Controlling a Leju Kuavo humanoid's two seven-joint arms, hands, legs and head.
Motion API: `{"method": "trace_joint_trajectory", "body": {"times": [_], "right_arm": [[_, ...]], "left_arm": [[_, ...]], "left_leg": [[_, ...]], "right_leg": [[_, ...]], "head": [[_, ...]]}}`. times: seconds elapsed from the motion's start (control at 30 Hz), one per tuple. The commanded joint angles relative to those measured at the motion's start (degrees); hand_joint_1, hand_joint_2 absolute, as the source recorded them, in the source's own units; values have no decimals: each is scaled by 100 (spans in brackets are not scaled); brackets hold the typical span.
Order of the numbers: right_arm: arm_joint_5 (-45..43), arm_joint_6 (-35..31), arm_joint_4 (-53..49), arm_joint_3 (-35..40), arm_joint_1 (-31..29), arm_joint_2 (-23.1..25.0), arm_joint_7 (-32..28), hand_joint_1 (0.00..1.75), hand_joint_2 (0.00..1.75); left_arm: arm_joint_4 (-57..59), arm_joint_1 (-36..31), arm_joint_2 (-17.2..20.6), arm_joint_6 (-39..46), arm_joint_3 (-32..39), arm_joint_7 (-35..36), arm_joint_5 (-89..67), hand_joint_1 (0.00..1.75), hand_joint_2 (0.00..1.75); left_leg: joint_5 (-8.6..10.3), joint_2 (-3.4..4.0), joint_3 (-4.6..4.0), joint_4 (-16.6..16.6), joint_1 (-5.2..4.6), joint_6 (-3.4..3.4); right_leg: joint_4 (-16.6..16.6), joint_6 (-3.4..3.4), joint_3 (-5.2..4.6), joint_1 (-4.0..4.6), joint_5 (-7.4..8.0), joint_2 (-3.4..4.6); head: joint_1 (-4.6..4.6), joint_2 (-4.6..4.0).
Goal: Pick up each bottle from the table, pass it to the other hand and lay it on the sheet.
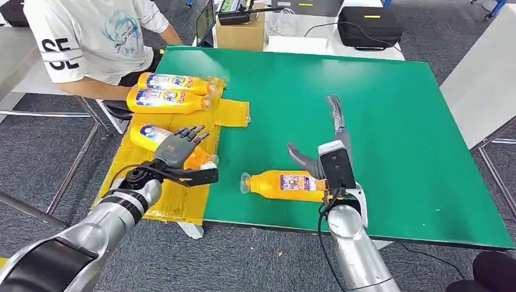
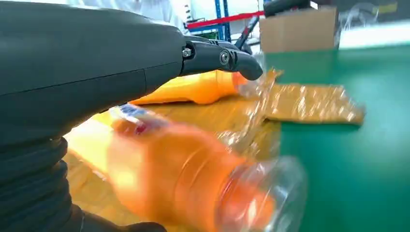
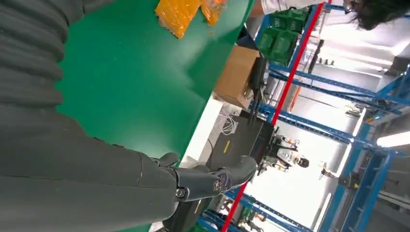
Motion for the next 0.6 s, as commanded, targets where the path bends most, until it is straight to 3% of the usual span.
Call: {"method": "trace_joint_trajectory", "body": {"times": [0.03,0.1,0.13,0.37,0.4,0.6], "right_arm": [[3,90,554,60,-303,-194,73,0,175],[20,91,624,52,-324,-206,128,0,175],[25,115,675,62,-339,-227,141,0,0],[600,409,1294,364,-462,-468,678,0,0],[918,481,1464,535,-486,-553,896,0,0],[1321,557,1728,627,-373,-638,1111,0,0]], "left_arm": [[-337,170,-9,-232,738,-806,1178,0,175],[-475,262,-9,-402,891,-960,1511,0,175],[-630,357,18,-523,974,-1072,1767,0,175],[-1987,1290,60,-1666,1822,-1686,3907,0,175],[-2239,1471,-48,-2225,2142,-1801,4635,0,175],[-2873,1852,-223,-2793,2347,-1595,5648,0,175]], "left_leg": [[-13,12,32,-1,6,-8],[-6,10,16,-1,5,-5],[-12,11,28,1,6,-7],[-13,22,33,-6,4,-5],[-21,24,51,-6,8,-8],[-22,13,47,-1,9,-9]], "right_leg": [[-4,-11,30,7,-9,7],[-4,-7,15,6,-3,6],[-2,-10,27,8,-9,6],[-9,-8,29,5,-6,17],[-11,-12,49,10,-13,17],[-9,-13,49,11,-16,7]], "head": [[-2,0],[0,0],[0,-2],[0,0],[2,0],[0,0]]}}
